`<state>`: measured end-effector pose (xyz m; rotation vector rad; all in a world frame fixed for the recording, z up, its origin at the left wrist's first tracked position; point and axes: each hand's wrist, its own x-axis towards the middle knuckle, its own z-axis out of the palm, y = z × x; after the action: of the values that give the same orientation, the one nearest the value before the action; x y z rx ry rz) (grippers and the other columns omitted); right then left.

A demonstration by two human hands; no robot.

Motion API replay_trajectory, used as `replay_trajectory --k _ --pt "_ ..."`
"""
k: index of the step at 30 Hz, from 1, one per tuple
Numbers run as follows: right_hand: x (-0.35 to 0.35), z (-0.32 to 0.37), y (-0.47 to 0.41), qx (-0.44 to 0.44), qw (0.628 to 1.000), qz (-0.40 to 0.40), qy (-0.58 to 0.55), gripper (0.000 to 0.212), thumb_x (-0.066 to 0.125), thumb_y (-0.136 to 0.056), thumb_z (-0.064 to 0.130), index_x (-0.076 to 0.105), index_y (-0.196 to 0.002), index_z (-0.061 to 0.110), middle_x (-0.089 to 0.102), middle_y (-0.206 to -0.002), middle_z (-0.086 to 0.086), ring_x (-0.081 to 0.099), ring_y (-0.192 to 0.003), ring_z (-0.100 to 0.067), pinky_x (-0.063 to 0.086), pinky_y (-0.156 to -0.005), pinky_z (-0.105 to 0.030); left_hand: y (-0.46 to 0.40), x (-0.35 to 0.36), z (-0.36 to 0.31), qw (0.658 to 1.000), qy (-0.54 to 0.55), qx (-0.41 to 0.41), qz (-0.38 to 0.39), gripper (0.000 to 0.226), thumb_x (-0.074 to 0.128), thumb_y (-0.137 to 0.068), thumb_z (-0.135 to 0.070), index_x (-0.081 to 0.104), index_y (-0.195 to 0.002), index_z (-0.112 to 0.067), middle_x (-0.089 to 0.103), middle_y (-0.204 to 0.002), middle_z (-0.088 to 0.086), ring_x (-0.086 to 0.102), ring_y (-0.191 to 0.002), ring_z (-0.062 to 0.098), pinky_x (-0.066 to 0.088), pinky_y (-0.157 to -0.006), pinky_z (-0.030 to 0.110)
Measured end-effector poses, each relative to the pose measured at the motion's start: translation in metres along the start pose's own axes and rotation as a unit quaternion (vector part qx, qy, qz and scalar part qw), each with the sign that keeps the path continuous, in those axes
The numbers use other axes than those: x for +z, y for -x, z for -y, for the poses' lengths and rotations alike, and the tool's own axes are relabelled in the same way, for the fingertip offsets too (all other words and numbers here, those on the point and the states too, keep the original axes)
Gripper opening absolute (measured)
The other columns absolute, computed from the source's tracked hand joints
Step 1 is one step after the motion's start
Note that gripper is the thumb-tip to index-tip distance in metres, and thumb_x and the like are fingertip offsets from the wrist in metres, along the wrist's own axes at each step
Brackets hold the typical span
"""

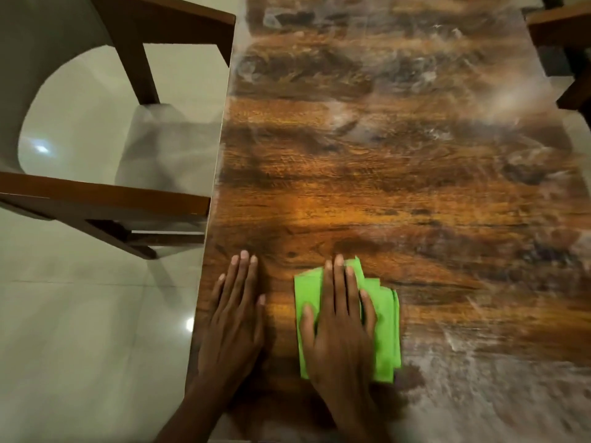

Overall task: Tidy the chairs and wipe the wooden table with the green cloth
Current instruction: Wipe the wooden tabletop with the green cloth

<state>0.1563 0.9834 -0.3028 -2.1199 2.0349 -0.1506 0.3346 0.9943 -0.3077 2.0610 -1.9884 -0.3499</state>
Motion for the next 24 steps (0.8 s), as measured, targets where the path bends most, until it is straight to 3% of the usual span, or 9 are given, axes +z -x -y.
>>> replay_trajectory --k 4,9,13,18,24 --pt "-0.006 -0.013 0.002 -0.010 1.000 0.028 -0.003 0.074 0.033 -0.108 0.048 0.009 -0.171 0.016 0.003 -0.179 -0.003 0.006 -0.165 -0.020 0.019 -0.131 -0.047 0.003 -0.002 -0.001 1.000 0.008 -0.005 0.023 0.064 0.027 -0.112 -0.036 0.013 -0.170 -0.014 0.007 -0.179 0.001 0.010 -0.165 0.018 0.021 -0.131 0.051" --pt "-0.005 -0.061 0.083 -0.019 0.999 0.030 0.038 0.075 0.043 -0.103 0.048 0.027 -0.168 0.015 0.018 -0.177 -0.007 0.025 -0.161 -0.025 0.027 -0.126 -0.050 0.002 -0.001 -0.003 0.999 0.026 -0.013 0.030 0.064 0.029 -0.111 -0.035 0.014 -0.170 -0.014 0.007 -0.179 0.000 0.008 -0.165 0.018 0.018 -0.131 0.053" --pt "-0.010 -0.084 0.101 -0.027 0.998 0.037 0.043 0.075 0.042 -0.102 0.047 0.027 -0.168 0.015 0.019 -0.177 -0.005 0.024 -0.162 -0.023 0.028 -0.125 -0.049 0.000 -0.001 -0.007 0.999 0.037 -0.020 0.022 0.063 0.032 -0.111 -0.031 0.017 -0.169 -0.012 0.010 -0.178 0.002 0.009 -0.165 0.018 0.014 -0.132 0.050" --pt "-0.019 -0.081 0.065 -0.027 0.999 0.038 0.009 0.074 0.040 -0.107 0.045 0.015 -0.170 0.016 0.011 -0.178 -0.003 0.012 -0.164 -0.019 0.026 -0.128 -0.047 -0.001 -0.004 -0.011 0.999 0.039 -0.011 0.008 0.062 0.035 -0.110 -0.026 0.019 -0.169 -0.009 0.014 -0.178 0.006 0.010 -0.165 0.019 0.013 -0.132 0.050" --pt "-0.023 -0.080 -0.043 0.001 1.000 0.021 -0.004 0.072 0.031 -0.110 0.046 0.008 -0.171 0.015 0.004 -0.179 -0.002 0.005 -0.165 -0.017 0.012 -0.132 -0.043 0.001 -0.004 -0.013 0.999 0.030 -0.011 -0.003 0.061 0.033 -0.112 -0.026 0.018 -0.169 -0.010 0.013 -0.178 0.007 0.009 -0.165 0.018 0.015 -0.132 0.050"
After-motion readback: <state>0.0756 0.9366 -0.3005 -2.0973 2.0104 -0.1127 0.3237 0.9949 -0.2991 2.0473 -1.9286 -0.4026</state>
